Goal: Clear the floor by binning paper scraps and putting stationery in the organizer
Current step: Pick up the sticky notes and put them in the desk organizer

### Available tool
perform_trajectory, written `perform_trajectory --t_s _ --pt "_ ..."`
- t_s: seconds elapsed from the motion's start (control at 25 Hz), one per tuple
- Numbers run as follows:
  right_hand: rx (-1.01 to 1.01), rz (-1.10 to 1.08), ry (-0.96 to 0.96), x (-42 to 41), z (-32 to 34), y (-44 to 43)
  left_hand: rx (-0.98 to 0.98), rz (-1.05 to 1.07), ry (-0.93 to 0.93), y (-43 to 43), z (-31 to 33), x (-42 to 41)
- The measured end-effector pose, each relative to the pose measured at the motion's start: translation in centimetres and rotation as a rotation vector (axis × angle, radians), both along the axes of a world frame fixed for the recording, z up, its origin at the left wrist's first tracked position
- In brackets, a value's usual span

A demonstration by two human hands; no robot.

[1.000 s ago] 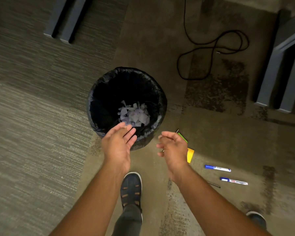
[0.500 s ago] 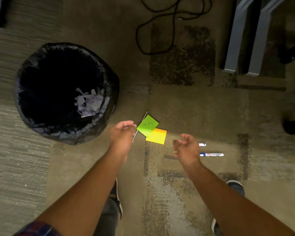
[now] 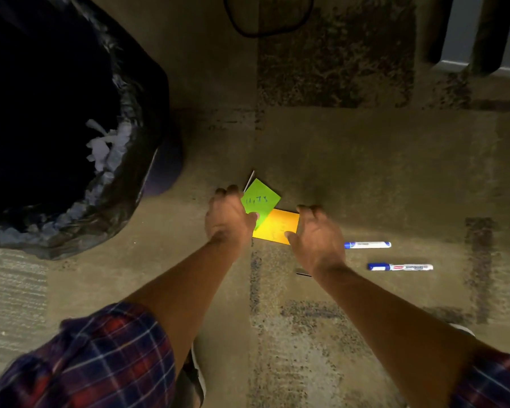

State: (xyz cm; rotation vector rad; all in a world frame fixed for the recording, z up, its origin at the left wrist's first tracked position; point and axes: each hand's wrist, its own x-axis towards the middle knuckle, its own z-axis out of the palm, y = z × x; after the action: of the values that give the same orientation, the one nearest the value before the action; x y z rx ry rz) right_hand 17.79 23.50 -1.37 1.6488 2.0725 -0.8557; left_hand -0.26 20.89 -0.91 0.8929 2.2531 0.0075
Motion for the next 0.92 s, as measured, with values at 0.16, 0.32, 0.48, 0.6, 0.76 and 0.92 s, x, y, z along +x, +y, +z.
perform_trajectory --t_s 0.16,0.32,0.48,0.6,0.76,0.92 --pt "0.090 0.220 -0.066 0.1 -2.5 -0.4 -0.054 -0.016 0.100 -0.6 -2.1 0.3" --pt "0.154 0.286 -0.086 0.1 -3.1 -0.5 0.021 0.054 0.155 -1.1 -3.2 -0.3" --pt "0.134 0.276 -0.098 -0.4 -2.9 -0.3 0.090 0.269 0.009 -1.7 -3.5 -0.8" --pt "0.054 0.178 -0.111 -0.9 -2.8 0.6 0.214 0.497 -0.233 -1.9 -3.6 -0.9" --pt "-0.045 0.080 -0.120 -0.8 -2.0 1.1 0.270 0.671 -0.341 -2.3 -2.0 -0.7" --pt "-0.165 -0.145 0.037 0.2 0.9 1.0 0.274 0.798 -0.460 -3.3 1.6 -0.3"
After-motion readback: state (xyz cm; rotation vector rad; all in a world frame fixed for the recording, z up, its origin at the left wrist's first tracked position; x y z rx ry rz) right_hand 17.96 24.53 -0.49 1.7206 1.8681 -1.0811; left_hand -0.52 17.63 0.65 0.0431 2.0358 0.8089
